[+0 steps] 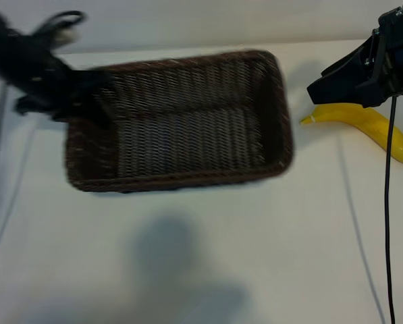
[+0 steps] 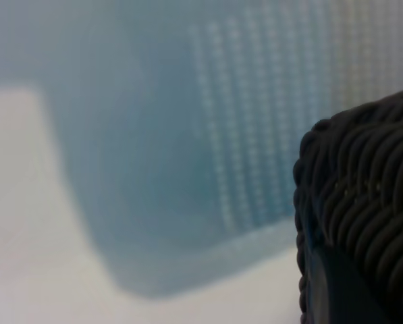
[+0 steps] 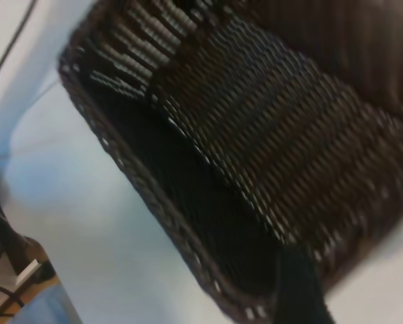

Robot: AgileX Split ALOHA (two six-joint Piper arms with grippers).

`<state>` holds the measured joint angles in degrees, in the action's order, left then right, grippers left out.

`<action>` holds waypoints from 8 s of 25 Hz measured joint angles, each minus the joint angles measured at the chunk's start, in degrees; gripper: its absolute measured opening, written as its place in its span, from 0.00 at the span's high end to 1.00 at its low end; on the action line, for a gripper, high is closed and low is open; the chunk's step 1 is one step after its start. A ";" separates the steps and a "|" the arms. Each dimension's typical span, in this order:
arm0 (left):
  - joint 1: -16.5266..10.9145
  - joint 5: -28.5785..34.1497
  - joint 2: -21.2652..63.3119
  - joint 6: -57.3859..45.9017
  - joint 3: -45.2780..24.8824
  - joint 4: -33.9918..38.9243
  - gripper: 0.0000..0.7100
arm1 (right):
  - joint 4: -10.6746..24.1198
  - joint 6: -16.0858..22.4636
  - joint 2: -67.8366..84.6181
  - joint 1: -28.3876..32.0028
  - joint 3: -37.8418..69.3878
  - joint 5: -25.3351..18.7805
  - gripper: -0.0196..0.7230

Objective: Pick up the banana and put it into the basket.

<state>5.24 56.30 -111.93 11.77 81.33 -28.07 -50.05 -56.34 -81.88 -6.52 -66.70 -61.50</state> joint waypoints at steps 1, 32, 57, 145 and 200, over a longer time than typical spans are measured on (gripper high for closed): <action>0.95 0.57 -1.56 -0.33 1.93 0.00 0.75 | 0.00 0.02 0.00 0.00 0.00 -0.05 0.41; 3.51 5.73 -12.38 -4.70 13.31 2.72 0.65 | -0.30 0.02 0.00 0.00 0.00 -0.71 0.42; 1.72 11.03 11.51 5.55 6.36 -3.79 0.17 | -0.79 0.24 0.00 0.00 0.00 -0.30 0.42; -6.44 5.12 23.74 19.24 -16.37 -15.06 0.17 | 23.80 22.63 -16.21 -9.57 -21.37 -5.67 0.41; -6.44 7.42 23.74 21.82 -16.37 -18.26 0.18 | 28.35 19.40 -8.67 -20.24 -5.16 5.94 0.24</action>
<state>-1.20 63.71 -88.19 33.59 64.97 -46.33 -21.70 -36.94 -90.55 -26.75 -71.86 -55.56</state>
